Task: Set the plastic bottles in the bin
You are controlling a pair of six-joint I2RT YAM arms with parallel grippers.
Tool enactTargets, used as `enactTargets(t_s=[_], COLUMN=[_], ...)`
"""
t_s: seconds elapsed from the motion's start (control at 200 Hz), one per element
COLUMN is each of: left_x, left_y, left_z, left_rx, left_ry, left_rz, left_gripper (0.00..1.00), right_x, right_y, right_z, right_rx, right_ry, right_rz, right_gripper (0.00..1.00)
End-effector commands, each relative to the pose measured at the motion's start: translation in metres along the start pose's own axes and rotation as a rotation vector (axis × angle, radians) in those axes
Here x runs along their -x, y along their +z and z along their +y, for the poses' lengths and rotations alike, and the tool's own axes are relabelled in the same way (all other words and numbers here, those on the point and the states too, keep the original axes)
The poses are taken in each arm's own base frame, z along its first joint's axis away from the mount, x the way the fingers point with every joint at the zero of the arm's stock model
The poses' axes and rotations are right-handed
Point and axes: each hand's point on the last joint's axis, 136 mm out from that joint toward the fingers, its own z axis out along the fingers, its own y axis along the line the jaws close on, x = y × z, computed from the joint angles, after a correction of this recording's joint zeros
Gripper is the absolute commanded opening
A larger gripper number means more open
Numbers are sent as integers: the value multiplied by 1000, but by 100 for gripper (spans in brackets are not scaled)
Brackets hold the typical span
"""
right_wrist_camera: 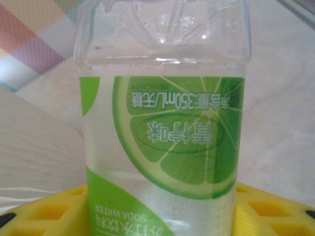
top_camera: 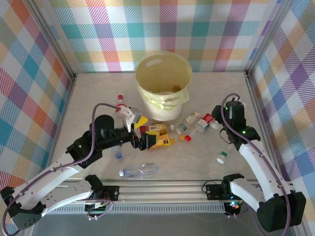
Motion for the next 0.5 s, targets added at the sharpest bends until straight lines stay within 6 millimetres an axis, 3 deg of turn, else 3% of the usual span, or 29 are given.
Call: enactTargets(t_s=[0.0,0.245,0.495], left_x=[27,41,47], left_y=[-5,-7,-13], left_z=[5,20,28], left_rx=[59,153,216], left_ry=[-24,-103,-126], left_rz=[-92,-148,-151], left_gripper=[100,100,100], right_x=[43,92,115], right_y=[-23,-60,-79], right_z=[41,112,187], right_rx=[151,367,565], right_ry=[-101,-235,-368], right_rz=[-118,-234,-257], right_gripper=[58,58,58])
